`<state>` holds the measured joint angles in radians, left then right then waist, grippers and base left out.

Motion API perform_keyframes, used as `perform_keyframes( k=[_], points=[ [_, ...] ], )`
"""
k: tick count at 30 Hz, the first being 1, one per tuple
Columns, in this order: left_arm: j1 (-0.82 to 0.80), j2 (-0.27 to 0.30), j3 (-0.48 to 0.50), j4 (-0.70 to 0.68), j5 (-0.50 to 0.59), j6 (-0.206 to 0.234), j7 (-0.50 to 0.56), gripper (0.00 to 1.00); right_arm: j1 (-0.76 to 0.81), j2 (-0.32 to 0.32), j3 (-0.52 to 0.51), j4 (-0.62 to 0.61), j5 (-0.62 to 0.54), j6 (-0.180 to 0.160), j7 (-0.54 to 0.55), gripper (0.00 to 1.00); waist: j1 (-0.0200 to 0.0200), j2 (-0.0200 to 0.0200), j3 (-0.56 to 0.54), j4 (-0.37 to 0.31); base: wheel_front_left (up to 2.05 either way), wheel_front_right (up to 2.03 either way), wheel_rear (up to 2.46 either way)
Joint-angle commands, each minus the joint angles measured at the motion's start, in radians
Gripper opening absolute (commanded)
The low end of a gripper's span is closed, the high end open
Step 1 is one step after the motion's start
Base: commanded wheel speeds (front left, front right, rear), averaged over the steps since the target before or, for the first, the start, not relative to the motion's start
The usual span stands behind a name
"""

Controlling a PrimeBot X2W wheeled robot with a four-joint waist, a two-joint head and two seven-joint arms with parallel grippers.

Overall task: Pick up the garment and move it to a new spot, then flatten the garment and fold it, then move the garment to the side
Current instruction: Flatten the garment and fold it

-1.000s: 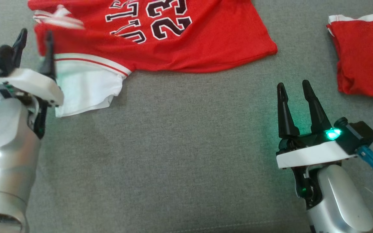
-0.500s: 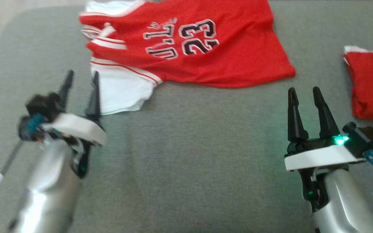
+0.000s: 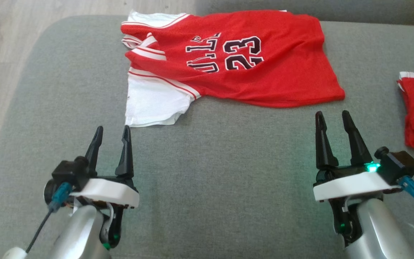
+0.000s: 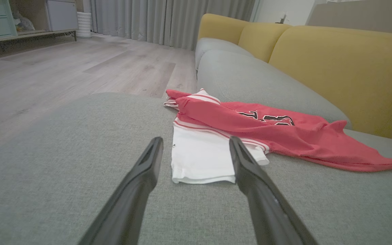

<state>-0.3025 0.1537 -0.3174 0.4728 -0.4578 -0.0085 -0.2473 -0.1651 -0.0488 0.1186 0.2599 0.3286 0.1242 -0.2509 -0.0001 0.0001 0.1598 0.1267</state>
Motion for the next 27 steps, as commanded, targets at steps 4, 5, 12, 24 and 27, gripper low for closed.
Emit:
perform_keyframes(
  k=[4, 5, 12, 24, 27],
  points=[
    [-0.069, 0.052, 0.047, -0.017, -0.001, 0.002, 0.03, 1.0, -0.026, -0.001, 0.022, -0.035, -0.007, 0.007, -0.011, 1.0, 0.0001, -0.0001, 0.041, -0.033, 0.0, 0.0, 0.0],
    [-0.08, 0.059, 0.045, -0.004, -0.001, -0.002, 0.043, 1.0, -0.028, -0.001, 0.022, -0.037, -0.01, 0.007, -0.01, 1.0, 0.0001, -0.0001, 0.05, -0.04, 0.0, 0.0, 0.0],
    [-0.165, 0.089, 0.052, 0.108, -0.016, -0.021, 0.101, 1.0, -0.042, -0.001, 0.017, -0.05, -0.017, 0.007, -0.009, 1.0, 0.0001, -0.0001, 0.108, -0.083, 0.0, 0.0, 0.0],
    [-0.291, 0.114, 0.055, 0.362, -0.049, -0.056, 0.175, 1.0, -0.05, -0.001, 0.028, -0.064, -0.011, 0.007, -0.01, 1.0, 0.0001, -0.0001, 0.158, -0.137, 0.0, 0.0, 0.0],
    [-0.301, 0.111, 0.053, 0.403, -0.06, -0.065, 0.185, 1.0, -0.05, -0.001, 0.029, -0.065, -0.009, 0.007, -0.01, 1.0, 0.0001, -0.0001, 0.159, -0.143, 0.0, 0.0, 0.0]
  ],
)
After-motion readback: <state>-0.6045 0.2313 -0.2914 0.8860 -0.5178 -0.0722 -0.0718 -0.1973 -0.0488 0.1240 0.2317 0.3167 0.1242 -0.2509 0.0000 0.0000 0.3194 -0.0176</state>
